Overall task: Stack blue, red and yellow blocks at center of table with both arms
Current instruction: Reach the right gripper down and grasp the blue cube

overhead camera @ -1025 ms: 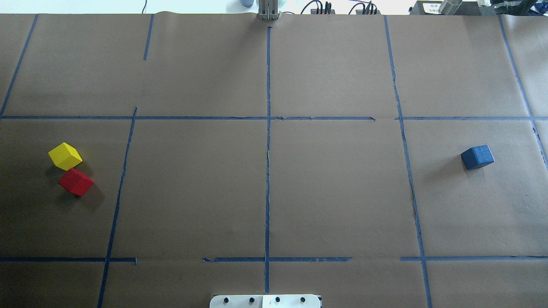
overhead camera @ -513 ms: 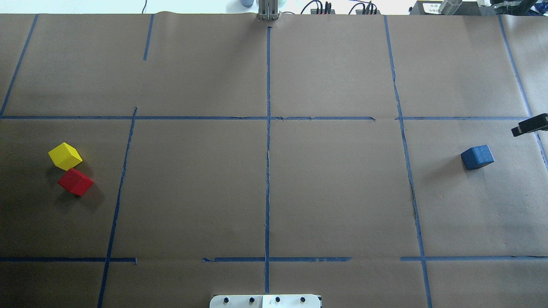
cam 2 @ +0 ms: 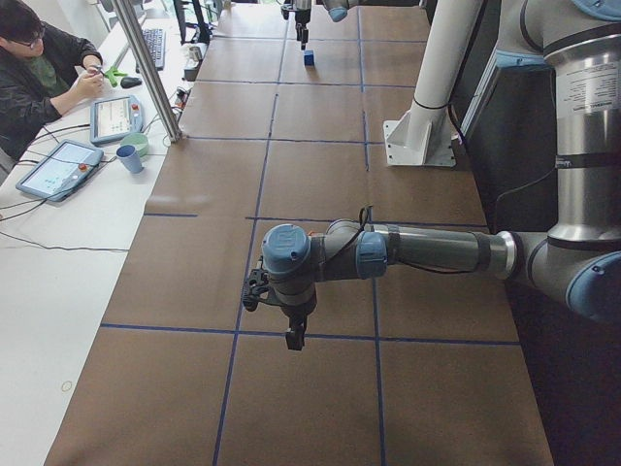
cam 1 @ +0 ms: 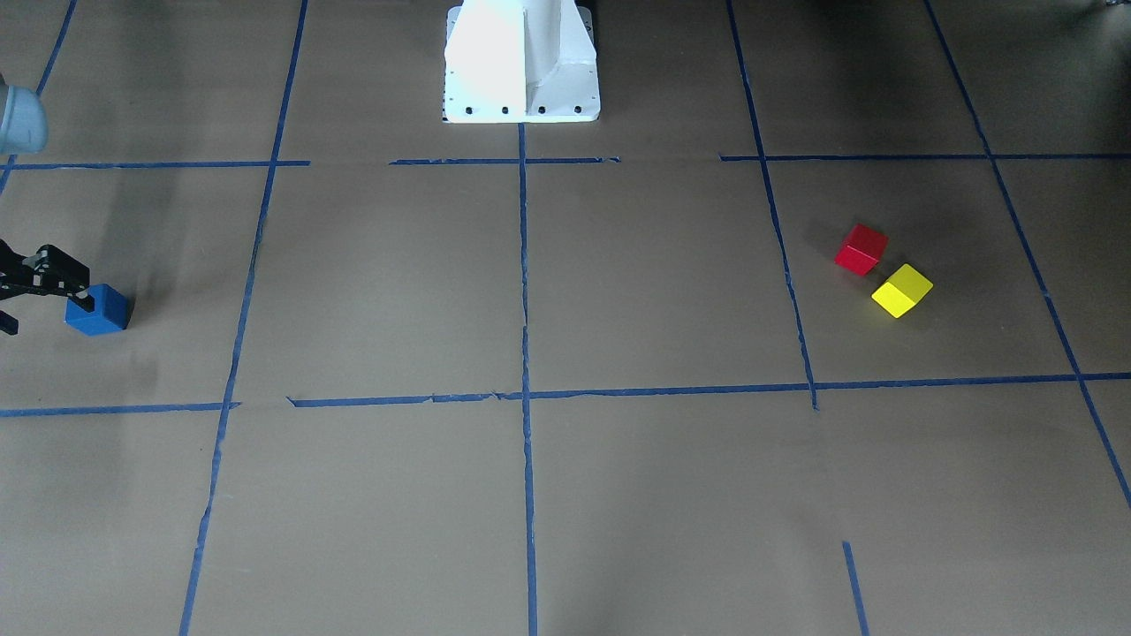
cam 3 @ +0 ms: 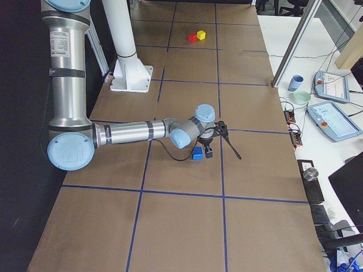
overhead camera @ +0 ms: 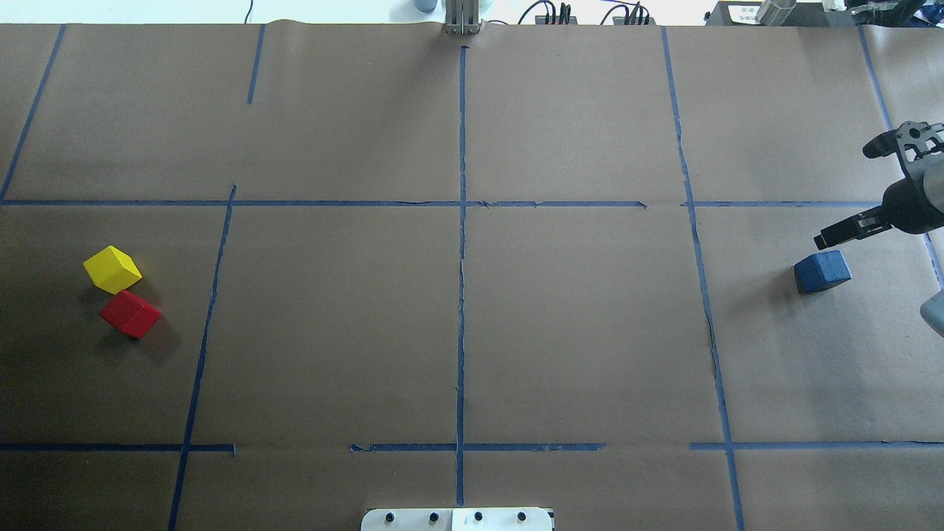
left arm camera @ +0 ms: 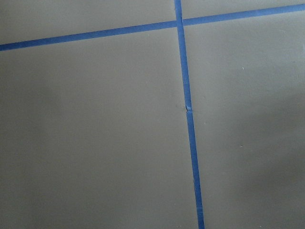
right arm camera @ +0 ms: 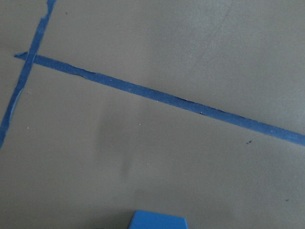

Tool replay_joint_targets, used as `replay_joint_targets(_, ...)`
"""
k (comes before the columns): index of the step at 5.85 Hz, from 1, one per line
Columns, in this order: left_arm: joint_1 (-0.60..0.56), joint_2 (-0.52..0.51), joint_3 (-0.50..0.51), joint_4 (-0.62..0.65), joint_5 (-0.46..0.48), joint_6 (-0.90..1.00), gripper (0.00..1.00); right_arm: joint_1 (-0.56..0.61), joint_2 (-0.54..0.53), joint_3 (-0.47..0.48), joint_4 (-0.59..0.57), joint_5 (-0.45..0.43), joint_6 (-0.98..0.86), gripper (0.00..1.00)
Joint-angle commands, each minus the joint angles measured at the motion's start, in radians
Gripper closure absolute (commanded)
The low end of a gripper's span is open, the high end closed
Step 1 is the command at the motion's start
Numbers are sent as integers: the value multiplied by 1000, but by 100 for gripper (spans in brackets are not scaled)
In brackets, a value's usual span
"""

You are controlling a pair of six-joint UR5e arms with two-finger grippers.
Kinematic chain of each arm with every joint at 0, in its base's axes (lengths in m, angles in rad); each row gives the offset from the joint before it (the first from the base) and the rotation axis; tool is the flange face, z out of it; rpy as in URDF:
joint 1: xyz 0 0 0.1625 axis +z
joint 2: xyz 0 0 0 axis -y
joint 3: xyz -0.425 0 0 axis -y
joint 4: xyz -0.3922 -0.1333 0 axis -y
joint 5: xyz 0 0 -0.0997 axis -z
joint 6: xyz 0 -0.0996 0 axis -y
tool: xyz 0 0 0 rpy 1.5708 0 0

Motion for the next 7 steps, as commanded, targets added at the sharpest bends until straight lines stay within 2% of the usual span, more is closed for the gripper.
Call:
replay_joint_targets(1,0,0,0,0,0,0,0,-22,2,-33,0,-2,0,0)
replay_joint_targets(5,0,-2,-2,0,0,0,0,-62,-1,-53,9,-5,68,0)
replay_joint_targets(6,2,-2,0,0,0,0,0,-64,2,-55,9,-3,71,18)
replay_joint_targets(7,2,-2,0,0,0,2,0,-64,4,-52,10,-5,74,90)
